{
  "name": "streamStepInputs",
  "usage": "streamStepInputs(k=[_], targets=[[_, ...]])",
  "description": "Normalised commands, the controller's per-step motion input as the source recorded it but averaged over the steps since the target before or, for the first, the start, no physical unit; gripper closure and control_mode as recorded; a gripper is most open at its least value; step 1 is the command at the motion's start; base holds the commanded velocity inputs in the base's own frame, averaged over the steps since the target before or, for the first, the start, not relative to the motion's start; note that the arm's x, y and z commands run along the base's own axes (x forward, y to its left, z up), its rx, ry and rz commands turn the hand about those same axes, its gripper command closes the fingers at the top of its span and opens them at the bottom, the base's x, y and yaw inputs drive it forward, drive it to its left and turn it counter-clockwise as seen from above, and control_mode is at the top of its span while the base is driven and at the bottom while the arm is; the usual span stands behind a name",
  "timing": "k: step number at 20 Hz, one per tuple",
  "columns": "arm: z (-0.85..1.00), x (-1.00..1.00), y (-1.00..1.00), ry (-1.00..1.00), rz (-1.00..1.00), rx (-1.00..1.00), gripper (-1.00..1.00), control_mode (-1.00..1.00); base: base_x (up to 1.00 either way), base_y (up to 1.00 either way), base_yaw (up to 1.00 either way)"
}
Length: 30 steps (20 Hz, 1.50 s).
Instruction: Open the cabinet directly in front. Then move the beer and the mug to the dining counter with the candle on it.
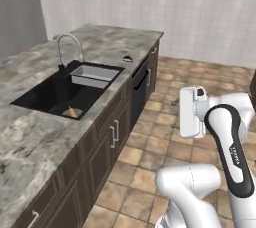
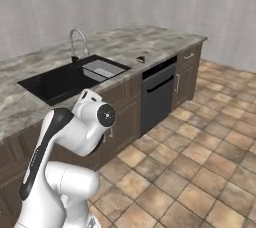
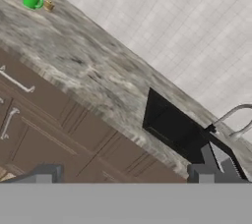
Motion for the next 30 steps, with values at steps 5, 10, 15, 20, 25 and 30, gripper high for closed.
streamStepInputs(k=[5,10,15,20,25,30], targets=[[0.00,0.00,0.00,0.00,0.00,0.00,-1.00,1.00,0.23,-0.24,-0.43],[0.00,0.00,0.00,0.00,0.00,0.00,-1.00,1.00,0.29,-0.17,-0.42],[0.00,0.00,0.00,0.00,0.00,0.00,-1.00,1.00,0.44,-0.01,-0.36],[0.00,0.00,0.00,0.00,0.00,0.00,-1.00,1.00,0.73,0.00,-0.28],[0.00,0.00,0.00,0.00,0.00,0.00,-1.00,1.00,0.96,0.07,-0.20],[0.00,0.00,0.00,0.00,0.00,0.00,-1.00,1.00,1.00,0.08,-0.18]])
